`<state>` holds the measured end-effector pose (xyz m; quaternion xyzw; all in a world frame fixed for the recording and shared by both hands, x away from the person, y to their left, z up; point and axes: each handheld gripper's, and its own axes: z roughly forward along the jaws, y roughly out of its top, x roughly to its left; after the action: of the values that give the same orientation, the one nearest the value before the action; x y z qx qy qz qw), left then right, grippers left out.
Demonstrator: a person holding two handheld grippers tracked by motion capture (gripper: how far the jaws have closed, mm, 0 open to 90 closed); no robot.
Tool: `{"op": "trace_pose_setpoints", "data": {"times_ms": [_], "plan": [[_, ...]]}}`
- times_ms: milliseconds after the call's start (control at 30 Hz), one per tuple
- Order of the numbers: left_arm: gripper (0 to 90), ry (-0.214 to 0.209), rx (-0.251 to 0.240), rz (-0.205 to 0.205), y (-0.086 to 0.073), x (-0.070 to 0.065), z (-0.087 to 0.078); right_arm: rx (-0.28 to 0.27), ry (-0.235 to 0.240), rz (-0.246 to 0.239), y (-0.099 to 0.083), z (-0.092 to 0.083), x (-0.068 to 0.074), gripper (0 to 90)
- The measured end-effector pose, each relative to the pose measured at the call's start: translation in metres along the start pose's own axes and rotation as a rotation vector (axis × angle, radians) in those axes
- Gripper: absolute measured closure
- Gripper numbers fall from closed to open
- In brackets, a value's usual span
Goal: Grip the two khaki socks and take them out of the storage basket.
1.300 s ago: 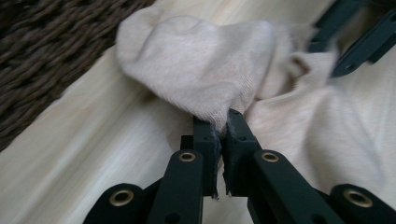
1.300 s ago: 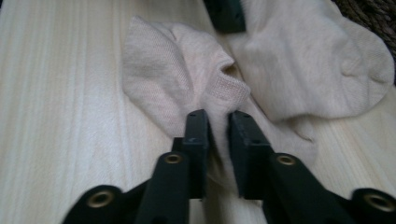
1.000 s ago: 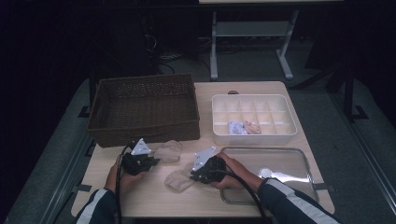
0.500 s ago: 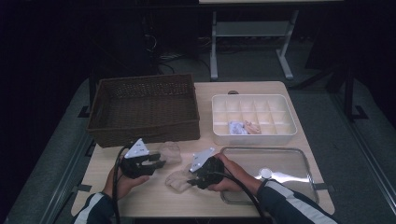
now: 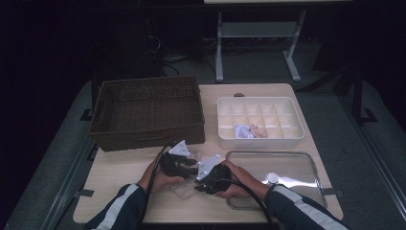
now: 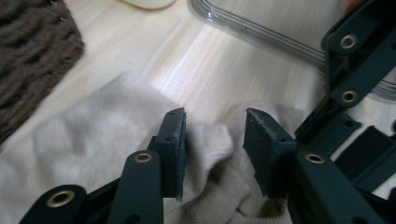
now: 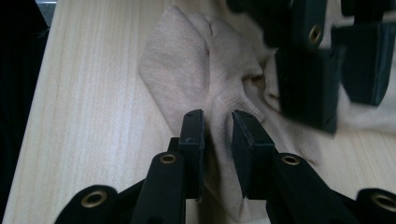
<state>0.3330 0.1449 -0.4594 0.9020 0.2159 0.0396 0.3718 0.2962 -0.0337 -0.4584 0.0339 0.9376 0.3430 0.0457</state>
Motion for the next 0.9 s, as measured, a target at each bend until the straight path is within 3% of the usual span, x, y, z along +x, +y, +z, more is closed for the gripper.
{"op": "trace_pose_setpoints", "data": {"times_ms": [133,200,300,333,533,567,600,667,767,800,900], "plan": [[65.4,0.005,0.013,0.012,0.000,0.001,0.003,0.005,-0.003,-0.009,0.000,-0.001,0.002,73.3],[67.9,0.037,0.034,0.045,-0.002,-0.001,0.001,0.006,-0.004,-0.013,0.000,-0.001,0.002,73.3],[71.4,0.057,0.050,0.053,-0.004,-0.001,-0.003,0.010,-0.007,-0.019,-0.001,-0.002,0.002,72.9],[72.4,0.084,0.052,0.050,-0.009,0.001,-0.008,0.015,-0.008,-0.020,-0.001,-0.004,0.003,72.9],[72.3,0.143,0.067,0.043,-0.022,0.000,-0.022,0.031,-0.024,-0.017,-0.005,-0.009,0.000,70.6],[72.3,0.146,0.062,0.028,-0.024,0.000,-0.025,0.031,-0.024,-0.017,-0.005,-0.009,0.000,70.6],[71.3,0.126,0.047,-0.018,-0.027,0.003,-0.028,0.031,-0.024,-0.005,-0.006,-0.010,-0.001,69.0],[70.0,0.120,0.040,-0.016,-0.027,0.005,-0.029,0.033,-0.024,-0.006,-0.006,-0.009,-0.001,68.8],[59.6,0.107,0.011,-0.029,-0.023,0.005,-0.026,0.032,-0.023,-0.026,-0.004,-0.007,0.000,68.6],[57.7,0.095,-0.013,-0.011,-0.016,0.002,-0.026,0.031,-0.021,-0.027,-0.004,-0.007,0.001,68.5],[55.6,0.080,-0.038,-0.018,-0.008,0.000,-0.025,0.029,-0.022,-0.033,-0.004,-0.007,0.001,68.4]]}}
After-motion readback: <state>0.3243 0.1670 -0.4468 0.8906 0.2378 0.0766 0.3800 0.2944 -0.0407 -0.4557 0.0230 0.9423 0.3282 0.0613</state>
